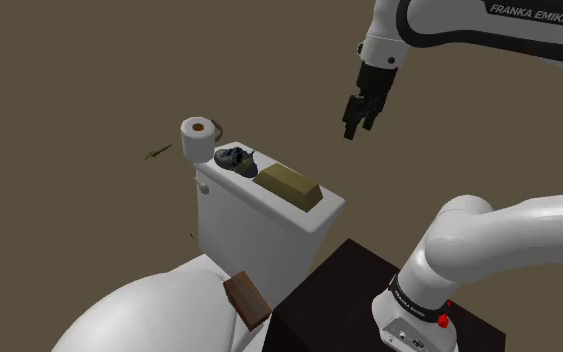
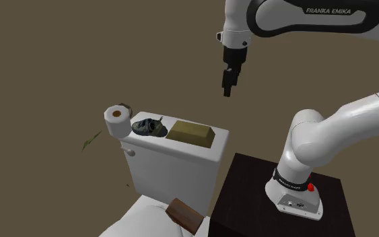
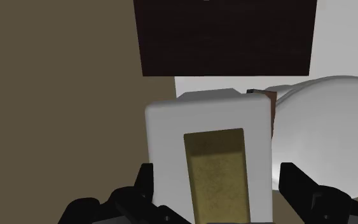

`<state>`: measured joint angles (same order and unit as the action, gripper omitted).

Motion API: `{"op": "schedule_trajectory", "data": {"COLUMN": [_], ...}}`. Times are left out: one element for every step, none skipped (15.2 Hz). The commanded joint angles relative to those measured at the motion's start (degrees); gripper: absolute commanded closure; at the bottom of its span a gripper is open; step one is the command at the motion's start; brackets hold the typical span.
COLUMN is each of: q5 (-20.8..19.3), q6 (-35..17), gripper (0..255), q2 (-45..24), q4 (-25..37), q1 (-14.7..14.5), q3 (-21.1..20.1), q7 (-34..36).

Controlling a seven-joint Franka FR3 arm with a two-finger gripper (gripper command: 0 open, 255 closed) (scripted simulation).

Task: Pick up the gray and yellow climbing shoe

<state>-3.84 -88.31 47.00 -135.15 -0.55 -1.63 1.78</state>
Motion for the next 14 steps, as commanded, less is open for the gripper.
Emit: {"op": "schedule_trajectory", "data": {"q5": [0.0, 0.4, 0.7, 1.0, 1.3, 1.5, 1.7, 1.8, 1.9, 2.0, 2.0, 2.0, 1.9, 1.8], "q6": [0.0, -1.2, -2.5, -3.6, -4.7, -5.7, -6.7, -7.7, -8.5, -9.3, -10.1, -10.7, -11.3, -11.9], "gripper": [0, 0, 0, 0, 0, 0, 0, 0, 0, 0, 0, 0, 0, 0], "q2": [0.0, -2.1, -4.3, -6.5, -8.7, -10.9, -13.1, -15.4, -17.7, -20.0, -22.3, -24.6, -27.0, -29.3], "q4": [0.0, 0.6, 1.3, 2.1, 2.9, 3.9, 4.9, 6.0, 7.1, 8.4, 9.7, 11.1, 12.6, 14.1], "q1": [0.0, 0.0, 0.1, 0.1, 0.2, 0.2, 0.3, 0.4, 0.5, 0.6, 0.7, 0.7, 0.8, 0.8], "q3": [0.0, -0.6, -1.1, -1.6, -2.1, -2.7, -3.1, -3.6, -4.1, -4.5, -5.0, -5.4, -5.8, -6.1], "q7": [0.0, 1.0, 1.9, 2.9, 3.8, 4.7, 5.7, 6.6, 7.5, 8.4, 9.3, 10.2, 11.1, 12.0]}}
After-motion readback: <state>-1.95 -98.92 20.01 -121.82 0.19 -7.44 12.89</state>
